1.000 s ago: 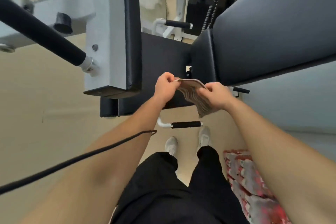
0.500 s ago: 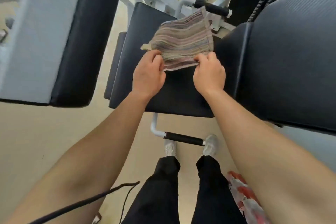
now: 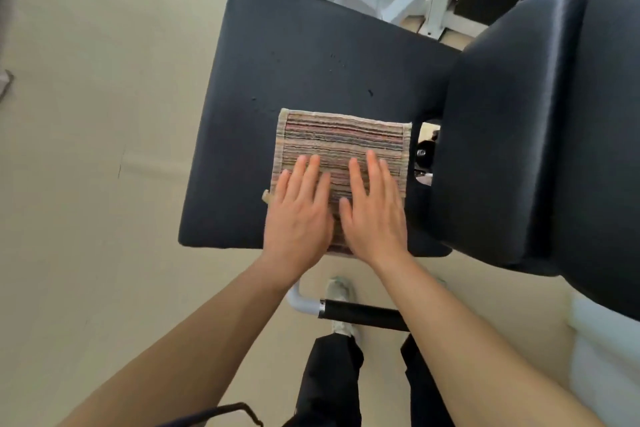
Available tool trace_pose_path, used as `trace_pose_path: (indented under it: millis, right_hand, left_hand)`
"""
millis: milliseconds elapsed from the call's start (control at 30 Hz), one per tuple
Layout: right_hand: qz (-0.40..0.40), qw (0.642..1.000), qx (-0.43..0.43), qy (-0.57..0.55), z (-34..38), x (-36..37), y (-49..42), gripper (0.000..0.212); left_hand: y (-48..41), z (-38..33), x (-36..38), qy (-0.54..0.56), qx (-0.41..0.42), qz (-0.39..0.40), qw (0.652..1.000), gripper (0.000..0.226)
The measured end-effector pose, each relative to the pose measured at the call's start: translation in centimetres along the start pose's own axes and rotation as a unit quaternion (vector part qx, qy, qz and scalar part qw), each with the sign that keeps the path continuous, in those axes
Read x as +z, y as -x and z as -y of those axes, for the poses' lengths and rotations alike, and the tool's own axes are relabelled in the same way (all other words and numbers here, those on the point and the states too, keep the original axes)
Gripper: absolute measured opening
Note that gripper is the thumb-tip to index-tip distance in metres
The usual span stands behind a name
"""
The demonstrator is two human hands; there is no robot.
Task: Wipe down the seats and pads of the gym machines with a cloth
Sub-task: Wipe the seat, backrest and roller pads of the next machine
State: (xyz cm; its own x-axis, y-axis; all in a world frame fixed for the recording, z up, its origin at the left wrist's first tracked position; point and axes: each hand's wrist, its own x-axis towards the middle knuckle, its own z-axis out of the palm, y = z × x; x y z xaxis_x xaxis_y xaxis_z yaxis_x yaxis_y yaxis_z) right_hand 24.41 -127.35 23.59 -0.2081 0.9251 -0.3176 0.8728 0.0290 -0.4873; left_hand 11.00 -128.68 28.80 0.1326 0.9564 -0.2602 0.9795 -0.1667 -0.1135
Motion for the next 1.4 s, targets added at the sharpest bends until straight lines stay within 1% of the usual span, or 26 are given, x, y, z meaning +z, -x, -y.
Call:
trace_pose_path:
  millis: [67,133,233,300,367,467,600,667,733,833,900,1000,1067,1133,1300,1333,1400]
  right_hand:
    - [0.006,1.000,0.004,0.007,-0.3,1.3,-2.2,0.065]
    - [-0.022,0.999,0.013,0.019,-0.9,1.5,-5.0,0.064]
    - [-0.079,0.997,0.020,0.018,-1.5,-0.6,-12.0,0.064]
    - [-0.098,0.995,0.022,0.014,-1.6,-2.3,-16.8,0.064]
    - [-0.111,0.993,0.032,0.022,-1.9,-2.7,-19.6,0.063]
    - [-0.124,0.992,0.033,0.003,-2.0,-1.8,-18.5,0.063]
    - [-0.068,0.997,0.030,0.004,-0.4,1.5,-9.6,0.063]
    - [-0.052,0.998,0.033,-0.001,-0.2,2.1,-7.8,0.063]
    - [-0.057,0.997,0.046,-0.007,-0.2,1.3,-9.6,0.063]
    - [-0.097,0.994,0.056,-0.013,-0.9,-0.9,-15.5,0.062]
    - [-0.112,0.992,0.050,-0.001,-1.6,-2.0,-19.0,0.062]
    - [-0.112,0.992,0.048,0.021,-2.1,-2.9,-21.5,0.062]
    - [-0.114,0.992,0.040,0.029,-1.4,-2.9,-21.0,0.063]
    - [-0.100,0.994,0.005,0.033,0.7,-2.0,-18.6,0.063]
    - [-0.031,0.990,-0.128,0.042,6.8,2.9,-7.6,0.064]
    - [-0.022,0.989,-0.144,0.038,7.3,3.4,-6.8,0.064]
    - [-0.022,0.987,-0.155,0.028,7.4,3.1,-7.9,0.063]
  left_hand:
    - [-2.7,0.0,2.0,0.002,-0.007,0.004,1.000,0.058]
    - [-6.1,0.9,3.0,0.005,0.007,-0.015,1.000,0.061]
    - [-12.9,2.7,2.4,0.003,0.023,-0.058,0.998,0.061]
    - [-17.6,3.2,1.6,0.015,0.006,-0.076,0.997,0.061]
    - [-20.7,3.1,1.3,0.013,-0.010,-0.082,0.996,0.061]
    - [-19.6,3.0,1.7,0.011,-0.003,-0.092,0.996,0.060]
    - [-10.7,3.4,3.4,-0.006,0.012,-0.043,0.999,0.061]
    - [-9.9,3.7,3.4,-0.002,0.021,-0.028,0.999,0.061]
    - [-12.0,3.5,2.9,-0.009,0.021,-0.041,0.999,0.060]
    - [-17.4,3.3,2.2,-0.005,0.012,-0.077,0.997,0.059]
    - [-20.9,3.6,1.5,0.003,0.010,-0.079,0.997,0.060]
    - [-23.7,4.6,0.8,-0.001,0.036,-0.081,0.996,0.061]
    - [-22.9,5.5,0.7,-0.004,0.041,-0.090,0.995,0.061]
    - [-19.4,6.7,1.1,0.002,0.009,-0.088,0.996,0.062]
    - [-3.4,10.1,2.6,-0.010,-0.096,-0.018,0.995,0.064]
    - [-1.7,10.6,2.8,-0.017,-0.105,-0.009,0.994,0.065]
    - [-2.2,11.3,2.8,-0.017,-0.108,-0.007,0.994,0.065]
